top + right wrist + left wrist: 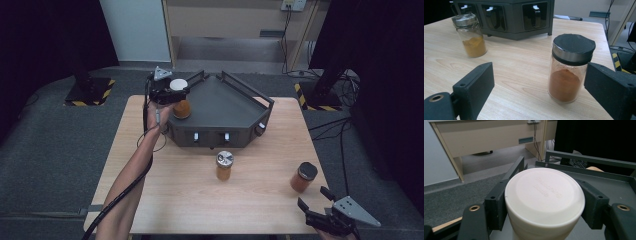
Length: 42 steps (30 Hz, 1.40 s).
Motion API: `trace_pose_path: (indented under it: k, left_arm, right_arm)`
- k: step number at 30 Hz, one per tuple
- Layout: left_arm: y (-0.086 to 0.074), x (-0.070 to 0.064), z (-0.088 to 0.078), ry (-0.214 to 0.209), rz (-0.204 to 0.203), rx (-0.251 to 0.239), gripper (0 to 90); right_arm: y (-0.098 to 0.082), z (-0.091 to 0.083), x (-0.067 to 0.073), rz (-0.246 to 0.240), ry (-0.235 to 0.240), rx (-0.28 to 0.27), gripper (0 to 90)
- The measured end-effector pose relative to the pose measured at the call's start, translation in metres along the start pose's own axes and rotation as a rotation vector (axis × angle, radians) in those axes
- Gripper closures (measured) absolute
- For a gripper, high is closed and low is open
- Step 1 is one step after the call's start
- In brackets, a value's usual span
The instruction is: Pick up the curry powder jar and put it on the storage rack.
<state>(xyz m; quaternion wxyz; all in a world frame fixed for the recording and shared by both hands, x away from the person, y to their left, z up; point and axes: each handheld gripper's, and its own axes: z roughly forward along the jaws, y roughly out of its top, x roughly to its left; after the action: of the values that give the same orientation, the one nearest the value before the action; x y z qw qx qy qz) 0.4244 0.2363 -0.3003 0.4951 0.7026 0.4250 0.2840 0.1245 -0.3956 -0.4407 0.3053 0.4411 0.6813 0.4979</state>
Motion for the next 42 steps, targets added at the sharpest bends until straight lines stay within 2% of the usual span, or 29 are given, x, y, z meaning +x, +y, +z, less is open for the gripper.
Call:
trace_pose_path:
  k: [4,11,19,24,28,35,42]
  left_arm:
    - [-0.002,0.001,0.000,0.000,-0.004,-0.010,32.3]
    - [-0.003,0.002,-0.006,0.000,-0.014,-0.065,18.6]
    - [-0.005,0.000,-0.019,-0.004,0.006,-0.109,5.9]
    - [-0.005,0.003,-0.031,-0.028,0.013,-0.125,4.1]
    - [-0.003,0.001,-0.040,-0.037,0.044,-0.121,3.6]
    - [-0.001,-0.002,-0.057,-0.058,0.064,-0.122,3.2]
    - [-0.005,-0.002,-0.075,-0.083,0.060,-0.138,3.1]
  right_arm:
    - [0.000,0.000,0.000,0.000,0.001,0.000,9.4]
    - [0.000,0.000,0.000,-0.002,0.002,-0.003,9.4]
    - [0.000,0.000,0.000,-0.009,0.004,-0.004,9.4]
    - [0.000,0.000,0.000,-0.009,0.004,-0.003,9.3]
    - [0.000,0.000,0.000,-0.008,0.003,-0.001,9.3]
    - [0.000,0.001,0.000,-0.010,0.006,0.001,9.3]
    - [0.001,0.001,0.000,-0.010,0.009,0.004,9.3]
